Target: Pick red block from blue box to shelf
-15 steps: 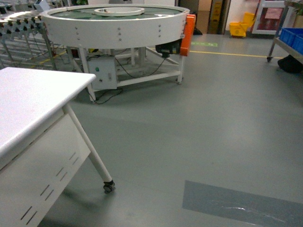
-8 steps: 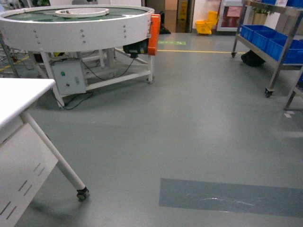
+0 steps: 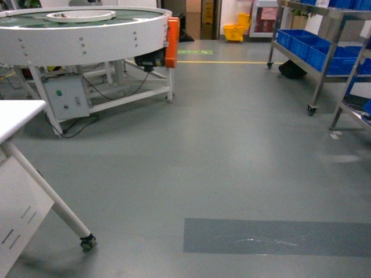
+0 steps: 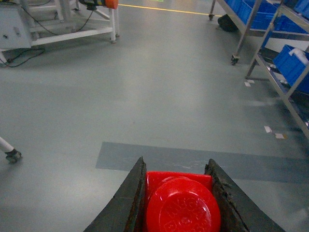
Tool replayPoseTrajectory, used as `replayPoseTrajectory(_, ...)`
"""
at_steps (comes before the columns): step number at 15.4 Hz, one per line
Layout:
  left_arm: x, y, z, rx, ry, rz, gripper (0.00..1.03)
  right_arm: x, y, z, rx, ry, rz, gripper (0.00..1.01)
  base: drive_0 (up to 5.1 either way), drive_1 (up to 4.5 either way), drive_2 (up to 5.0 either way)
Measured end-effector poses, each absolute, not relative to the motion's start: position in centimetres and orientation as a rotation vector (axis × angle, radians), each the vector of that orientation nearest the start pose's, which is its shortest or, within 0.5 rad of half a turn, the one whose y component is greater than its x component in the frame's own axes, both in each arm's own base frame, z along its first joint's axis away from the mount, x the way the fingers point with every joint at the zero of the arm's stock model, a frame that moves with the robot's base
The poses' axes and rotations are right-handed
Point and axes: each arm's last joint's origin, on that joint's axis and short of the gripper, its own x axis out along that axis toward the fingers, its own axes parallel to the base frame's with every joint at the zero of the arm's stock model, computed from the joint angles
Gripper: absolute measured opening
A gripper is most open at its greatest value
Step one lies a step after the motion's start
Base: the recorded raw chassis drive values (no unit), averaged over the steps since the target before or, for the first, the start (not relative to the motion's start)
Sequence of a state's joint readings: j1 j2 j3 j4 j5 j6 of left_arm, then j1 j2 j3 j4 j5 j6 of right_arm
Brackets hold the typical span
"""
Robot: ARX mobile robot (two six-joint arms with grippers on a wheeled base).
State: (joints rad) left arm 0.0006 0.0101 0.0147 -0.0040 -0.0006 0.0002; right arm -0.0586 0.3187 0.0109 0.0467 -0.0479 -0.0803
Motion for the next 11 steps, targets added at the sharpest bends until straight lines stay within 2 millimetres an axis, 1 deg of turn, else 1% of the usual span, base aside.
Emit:
replayPoseTrajectory(2,9.74,0.01,16.73,0.000,-0.001,0.001,0.98,11.42,-0.53,14.42,-0.066,0.261,0.000,0.28,-1.7,-1.67,-1.7)
replayPoseTrajectory(5,9.74,-0.01,16.75,0.000,-0.002,0.000,0.98,11.43,-0.53,14.43,-0.066,0.260,-0.001,0.28,0.0,0.00,0.0)
replayPoseTrajectory(11,9.74,0.00,16.76,0.000,-0.004,0.000,0.98,11.44,-0.53,14.48,-0.066,0.255,0.000,0.28,0.0,4.30,-4.4)
